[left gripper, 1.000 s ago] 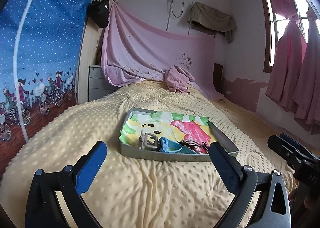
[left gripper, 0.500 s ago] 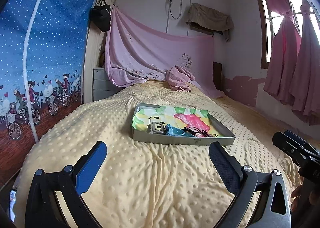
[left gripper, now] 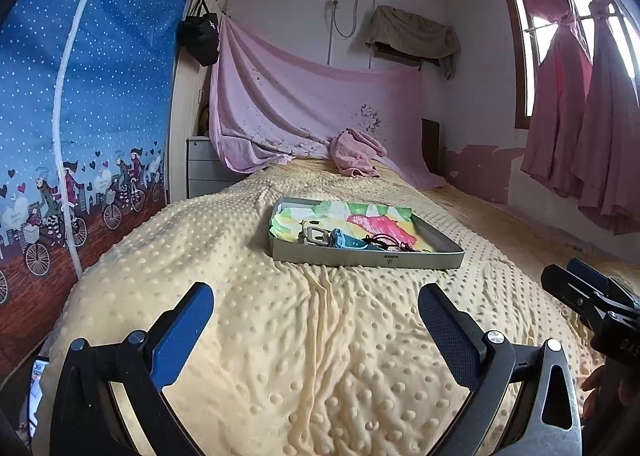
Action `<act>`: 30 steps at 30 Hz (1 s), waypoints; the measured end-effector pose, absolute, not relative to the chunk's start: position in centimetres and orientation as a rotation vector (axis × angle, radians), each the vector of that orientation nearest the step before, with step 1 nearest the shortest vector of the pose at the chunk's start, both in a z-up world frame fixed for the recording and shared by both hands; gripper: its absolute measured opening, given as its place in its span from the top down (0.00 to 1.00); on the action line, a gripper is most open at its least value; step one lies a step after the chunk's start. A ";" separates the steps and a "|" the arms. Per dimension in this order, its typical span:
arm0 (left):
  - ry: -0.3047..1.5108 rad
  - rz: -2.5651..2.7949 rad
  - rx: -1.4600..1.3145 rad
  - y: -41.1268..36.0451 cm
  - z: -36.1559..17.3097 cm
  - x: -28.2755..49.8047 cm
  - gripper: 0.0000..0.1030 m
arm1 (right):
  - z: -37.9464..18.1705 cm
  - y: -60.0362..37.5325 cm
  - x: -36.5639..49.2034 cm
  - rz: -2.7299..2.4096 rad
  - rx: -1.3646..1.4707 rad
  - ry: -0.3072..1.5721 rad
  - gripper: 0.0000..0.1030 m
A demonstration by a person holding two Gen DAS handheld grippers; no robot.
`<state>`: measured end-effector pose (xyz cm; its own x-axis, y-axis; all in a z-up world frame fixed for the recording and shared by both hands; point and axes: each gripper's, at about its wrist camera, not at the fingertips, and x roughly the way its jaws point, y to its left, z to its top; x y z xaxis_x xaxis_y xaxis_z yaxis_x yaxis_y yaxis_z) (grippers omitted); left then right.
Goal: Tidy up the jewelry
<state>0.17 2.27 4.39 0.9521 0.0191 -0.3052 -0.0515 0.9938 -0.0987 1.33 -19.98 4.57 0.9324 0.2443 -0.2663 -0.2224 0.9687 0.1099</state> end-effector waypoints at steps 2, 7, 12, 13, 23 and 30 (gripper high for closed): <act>0.308 0.037 -0.108 2.3 4.2 0.0 0.00 | 4.2 -20.1 1.1 0.238 0.082 0.286 0.08; 0.313 0.034 -0.112 2.5 3.8 0.0 0.00 | 3.7 -20.0 1.2 0.238 0.073 0.294 0.08; 0.317 0.039 -0.097 2.4 3.2 -0.3 0.00 | 3.3 -19.6 1.1 0.237 0.057 0.293 0.08; 0.316 0.039 -0.098 2.4 3.2 -0.4 0.00 | 3.2 -19.6 1.1 0.237 0.056 0.292 0.08; 0.311 0.045 -0.093 2.4 3.1 -0.7 0.00 | 3.2 -19.5 1.0 0.236 0.058 0.287 0.08; 0.309 0.046 -0.094 2.4 3.1 -0.7 0.00 | 3.2 -19.6 1.1 0.235 0.058 0.286 0.08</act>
